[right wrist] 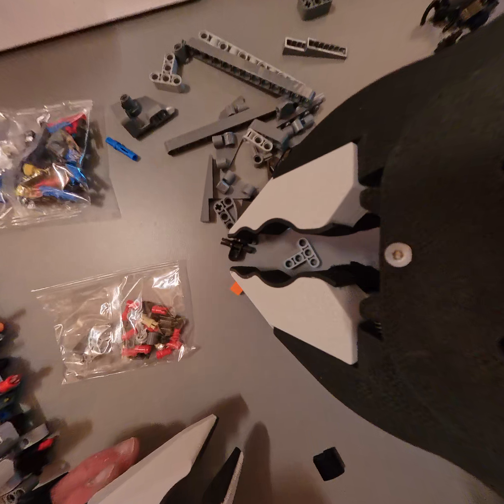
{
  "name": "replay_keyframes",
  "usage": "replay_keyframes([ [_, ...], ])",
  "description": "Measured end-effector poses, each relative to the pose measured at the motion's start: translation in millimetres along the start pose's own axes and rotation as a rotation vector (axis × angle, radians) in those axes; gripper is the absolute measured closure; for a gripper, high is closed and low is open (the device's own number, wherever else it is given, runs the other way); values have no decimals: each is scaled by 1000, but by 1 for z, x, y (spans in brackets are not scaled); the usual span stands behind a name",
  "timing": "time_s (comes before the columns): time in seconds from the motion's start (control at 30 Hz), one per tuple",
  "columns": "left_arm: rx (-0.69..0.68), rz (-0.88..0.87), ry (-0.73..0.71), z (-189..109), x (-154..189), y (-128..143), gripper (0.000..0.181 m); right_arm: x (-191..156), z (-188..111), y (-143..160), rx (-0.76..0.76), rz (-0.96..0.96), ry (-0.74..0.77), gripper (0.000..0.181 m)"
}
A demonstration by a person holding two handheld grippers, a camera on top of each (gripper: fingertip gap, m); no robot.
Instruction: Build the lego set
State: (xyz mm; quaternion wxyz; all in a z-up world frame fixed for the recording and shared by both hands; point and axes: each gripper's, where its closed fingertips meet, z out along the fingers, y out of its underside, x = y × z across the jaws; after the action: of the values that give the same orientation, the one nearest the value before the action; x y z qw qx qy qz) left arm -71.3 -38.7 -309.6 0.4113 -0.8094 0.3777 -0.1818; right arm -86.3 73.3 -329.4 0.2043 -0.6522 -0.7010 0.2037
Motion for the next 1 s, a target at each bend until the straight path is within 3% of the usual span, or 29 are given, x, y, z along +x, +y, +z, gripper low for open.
replay_keyframes([
  [0.27,2,-6,-6,0,-2,-1,162,-3,1,-2,16,-17,1,170],
  [0.4,2,-7,-10,0,-3,-1,162,12,-36,1,98,35,55,170],
  [0.47,3,-9,-8,0,-3,0,162,36,-65,21,120,111,128,170],
  [0.57,0,-2,0,2,-1,0,162,88,-98,78,64,230,300,170],
  [0.7,-7,9,-6,3,1,-1,162,129,-115,133,33,345,408,170],
  [0.87,-20,15,-22,4,0,-1,162,148,-112,155,-10,376,451,163],
  [1.0,-23,16,-22,6,1,-1,162,143,-118,138,10,349,469,159],
])
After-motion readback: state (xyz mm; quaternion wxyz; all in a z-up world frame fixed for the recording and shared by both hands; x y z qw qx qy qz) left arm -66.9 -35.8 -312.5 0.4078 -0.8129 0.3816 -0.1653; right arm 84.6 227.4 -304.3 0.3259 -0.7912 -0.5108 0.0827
